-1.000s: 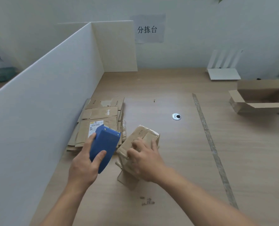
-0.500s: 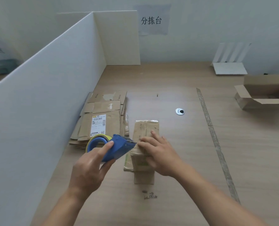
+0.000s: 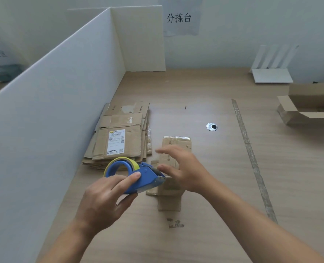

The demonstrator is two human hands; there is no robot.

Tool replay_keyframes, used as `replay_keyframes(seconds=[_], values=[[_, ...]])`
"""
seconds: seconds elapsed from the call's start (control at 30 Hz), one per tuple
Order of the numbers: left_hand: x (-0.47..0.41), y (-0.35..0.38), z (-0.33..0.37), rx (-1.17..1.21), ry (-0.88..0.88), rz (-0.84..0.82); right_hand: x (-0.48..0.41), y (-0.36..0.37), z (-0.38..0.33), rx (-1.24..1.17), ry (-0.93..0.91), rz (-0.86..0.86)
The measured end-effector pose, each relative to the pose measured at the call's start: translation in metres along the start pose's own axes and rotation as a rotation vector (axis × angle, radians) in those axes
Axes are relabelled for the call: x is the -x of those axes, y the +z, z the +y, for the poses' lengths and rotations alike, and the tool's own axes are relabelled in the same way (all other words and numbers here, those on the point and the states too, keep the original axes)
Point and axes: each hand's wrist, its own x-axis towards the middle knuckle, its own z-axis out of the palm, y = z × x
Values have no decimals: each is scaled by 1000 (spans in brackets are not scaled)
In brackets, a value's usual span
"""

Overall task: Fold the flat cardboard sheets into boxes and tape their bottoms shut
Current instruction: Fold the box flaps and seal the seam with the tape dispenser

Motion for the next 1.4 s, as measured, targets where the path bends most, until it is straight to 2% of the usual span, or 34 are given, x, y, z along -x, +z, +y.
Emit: replay_keyframes(seconds=[0.2,0.33,0.43,0.6,0.7,0.83,0.97,1.07,1.4], values=[[-6,-5,5,57,-34,-43,4,4,7,-7,-46,81],[-10,-14,3,180,-157,-150,13,0,12,73,-24,109],[-20,-21,2,252,-173,-255,21,0,13,123,20,89],[-23,-49,-24,101,-201,-452,35,-41,38,129,115,263],[-24,-63,-36,195,-325,-582,51,-60,44,125,244,139],[-49,-57,-38,197,-390,-690,57,-40,49,115,377,56],[-67,-45,-41,165,-509,-777,57,-34,53,160,461,46],[-78,-38,-39,148,-530,-853,56,-33,53,179,520,30],[-112,-24,-34,78,-600,-966,51,-22,61,129,681,43]])
